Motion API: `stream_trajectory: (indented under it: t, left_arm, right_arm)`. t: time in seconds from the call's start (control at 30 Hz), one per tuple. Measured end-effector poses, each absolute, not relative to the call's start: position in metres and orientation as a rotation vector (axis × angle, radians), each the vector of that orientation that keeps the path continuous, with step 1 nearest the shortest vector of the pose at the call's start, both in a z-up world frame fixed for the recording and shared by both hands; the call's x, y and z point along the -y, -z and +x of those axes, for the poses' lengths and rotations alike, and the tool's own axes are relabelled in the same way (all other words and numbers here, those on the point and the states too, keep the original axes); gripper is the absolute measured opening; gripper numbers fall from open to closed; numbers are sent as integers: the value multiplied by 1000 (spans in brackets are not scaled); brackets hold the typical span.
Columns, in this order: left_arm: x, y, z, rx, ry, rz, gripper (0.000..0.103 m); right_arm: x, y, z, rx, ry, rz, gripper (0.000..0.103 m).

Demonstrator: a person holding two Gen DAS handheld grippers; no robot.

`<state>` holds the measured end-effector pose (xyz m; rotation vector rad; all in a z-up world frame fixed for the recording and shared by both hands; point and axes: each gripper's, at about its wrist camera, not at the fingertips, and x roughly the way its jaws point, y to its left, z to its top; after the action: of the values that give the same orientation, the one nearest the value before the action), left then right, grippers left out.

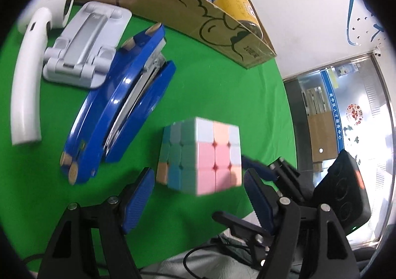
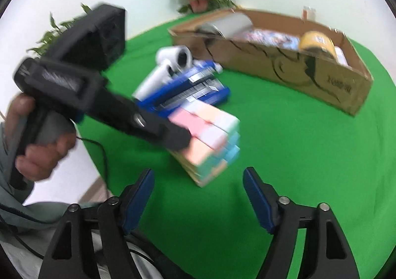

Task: Organize rigid objects
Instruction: 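Grasp the pastel Rubik's cube with the right gripper while the left gripper closes on it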

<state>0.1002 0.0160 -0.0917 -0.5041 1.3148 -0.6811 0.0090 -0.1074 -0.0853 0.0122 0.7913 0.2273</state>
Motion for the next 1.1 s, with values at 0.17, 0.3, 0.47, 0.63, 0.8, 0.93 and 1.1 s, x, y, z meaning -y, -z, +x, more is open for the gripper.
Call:
stream_trajectory:
  t: [0.17, 0.3, 0.47, 0.63, 0.8, 0.93, 1.1]
  left_arm:
    - [-8, 98, 109, -1343, 677, -527, 69]
    - [2, 93, 103, -1339, 679, -467, 69]
    - [4, 97, 99, -1402, 685, -495, 69]
    - [-6, 111, 103, -1459, 681, -599, 73]
    - [-3, 108, 103, -1441, 685, -566, 74]
    - [1, 100, 100, -1408, 682, -517, 73]
    - [0, 91, 98, -1371, 683, -479, 71]
  right_arm:
    - [91, 95, 14, -823, -229, -73, 47]
    - [86, 101, 23, -846, -196, -91, 45]
    - [85, 102, 16, -844, -208, -124, 45]
    - [90, 104, 16, -857, -214, -133, 41]
    - [81, 107, 22, -879, -207, -180, 41]
    - [78, 105, 27, -877, -176, -178, 40]
    - [68, 104, 12, -862, -148, -186, 40]
